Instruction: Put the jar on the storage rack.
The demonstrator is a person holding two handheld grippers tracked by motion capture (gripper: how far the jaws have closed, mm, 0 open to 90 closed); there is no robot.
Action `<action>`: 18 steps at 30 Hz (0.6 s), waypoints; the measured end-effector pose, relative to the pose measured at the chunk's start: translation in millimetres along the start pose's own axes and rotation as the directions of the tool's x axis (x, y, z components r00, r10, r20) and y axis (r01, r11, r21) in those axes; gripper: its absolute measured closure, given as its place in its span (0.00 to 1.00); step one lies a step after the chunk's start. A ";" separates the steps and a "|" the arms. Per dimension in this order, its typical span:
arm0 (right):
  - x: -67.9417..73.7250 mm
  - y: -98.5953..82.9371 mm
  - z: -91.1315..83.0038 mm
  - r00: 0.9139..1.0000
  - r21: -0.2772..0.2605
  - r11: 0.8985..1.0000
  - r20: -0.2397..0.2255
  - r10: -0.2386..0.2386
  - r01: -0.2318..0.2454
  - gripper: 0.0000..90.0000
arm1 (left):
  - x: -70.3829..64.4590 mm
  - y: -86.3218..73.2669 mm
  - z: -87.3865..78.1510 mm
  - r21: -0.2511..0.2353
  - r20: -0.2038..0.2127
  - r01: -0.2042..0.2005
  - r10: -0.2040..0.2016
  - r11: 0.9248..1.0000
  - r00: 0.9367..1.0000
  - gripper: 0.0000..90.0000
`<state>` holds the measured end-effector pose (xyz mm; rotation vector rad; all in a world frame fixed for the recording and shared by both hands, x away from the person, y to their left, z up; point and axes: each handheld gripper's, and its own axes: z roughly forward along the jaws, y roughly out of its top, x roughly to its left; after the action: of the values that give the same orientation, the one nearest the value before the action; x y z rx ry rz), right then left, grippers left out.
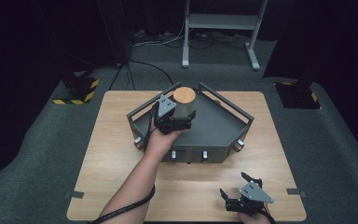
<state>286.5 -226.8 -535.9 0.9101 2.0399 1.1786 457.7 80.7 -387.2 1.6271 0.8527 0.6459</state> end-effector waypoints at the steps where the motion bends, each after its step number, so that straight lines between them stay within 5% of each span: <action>1: 0.0 0.0 0.0 1.000 0.000 1.000 0.000 0.000 0.000 0.01 | 0.0 0.0 0.0 0.000 0.000 0.000 0.000 1.000 1.000 0.04; 18: 0.8 0.3 0.6 1.000 0.007 1.000 0.003 -0.008 0.008 0.01 | 0.1 4.9 -23.9 -0.013 0.002 -0.017 0.017 1.000 1.000 0.01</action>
<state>286.5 -225.8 -536.0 0.9063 2.0442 1.1661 440.0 94.1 -377.2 1.6244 0.8317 0.6601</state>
